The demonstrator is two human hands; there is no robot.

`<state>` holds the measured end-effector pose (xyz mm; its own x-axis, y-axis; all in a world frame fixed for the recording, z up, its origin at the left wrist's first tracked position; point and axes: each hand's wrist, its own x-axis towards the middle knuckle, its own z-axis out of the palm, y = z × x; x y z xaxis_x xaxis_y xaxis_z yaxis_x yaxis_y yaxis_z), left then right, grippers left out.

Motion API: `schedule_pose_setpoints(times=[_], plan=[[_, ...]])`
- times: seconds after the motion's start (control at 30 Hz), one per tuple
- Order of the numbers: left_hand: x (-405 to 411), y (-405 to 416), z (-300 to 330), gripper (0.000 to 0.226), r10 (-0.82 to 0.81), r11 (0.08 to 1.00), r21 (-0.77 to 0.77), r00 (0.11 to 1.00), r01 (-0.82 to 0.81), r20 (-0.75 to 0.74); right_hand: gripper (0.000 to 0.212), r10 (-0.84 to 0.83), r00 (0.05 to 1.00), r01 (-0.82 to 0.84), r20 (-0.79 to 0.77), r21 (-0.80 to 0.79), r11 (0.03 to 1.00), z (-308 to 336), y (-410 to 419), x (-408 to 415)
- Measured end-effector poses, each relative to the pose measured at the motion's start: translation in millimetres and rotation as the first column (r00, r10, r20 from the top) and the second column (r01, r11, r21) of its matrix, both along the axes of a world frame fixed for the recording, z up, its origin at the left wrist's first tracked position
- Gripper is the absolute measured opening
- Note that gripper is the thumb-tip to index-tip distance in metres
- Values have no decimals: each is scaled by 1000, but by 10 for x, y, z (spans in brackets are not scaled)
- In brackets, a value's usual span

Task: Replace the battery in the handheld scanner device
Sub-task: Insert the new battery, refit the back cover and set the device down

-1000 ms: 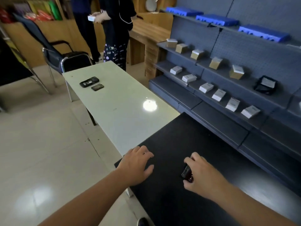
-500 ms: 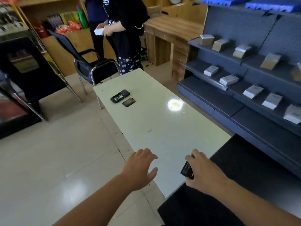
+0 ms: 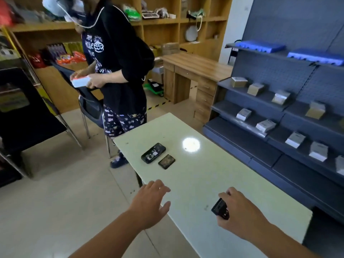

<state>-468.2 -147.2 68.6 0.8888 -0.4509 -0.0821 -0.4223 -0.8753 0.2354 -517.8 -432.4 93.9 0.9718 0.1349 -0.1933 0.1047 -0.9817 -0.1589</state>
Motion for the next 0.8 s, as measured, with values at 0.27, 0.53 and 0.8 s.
schedule_pose_setpoints(times=[0.27,0.53,0.8], plan=[[1207,700,-204,55,-75,997,32,997,76,-37,47,-51,998,50,-30,-19,999,-167,743,916],[2319,912,-372,48,-158,984,80,987,161,-42,45,-48,997,51,-57,43,998,-409,1260,2017],[3128,995,-592,37,-227,968,112,974,224,9,48,-82,991,87,-105,51,995,-434,1571,2752]])
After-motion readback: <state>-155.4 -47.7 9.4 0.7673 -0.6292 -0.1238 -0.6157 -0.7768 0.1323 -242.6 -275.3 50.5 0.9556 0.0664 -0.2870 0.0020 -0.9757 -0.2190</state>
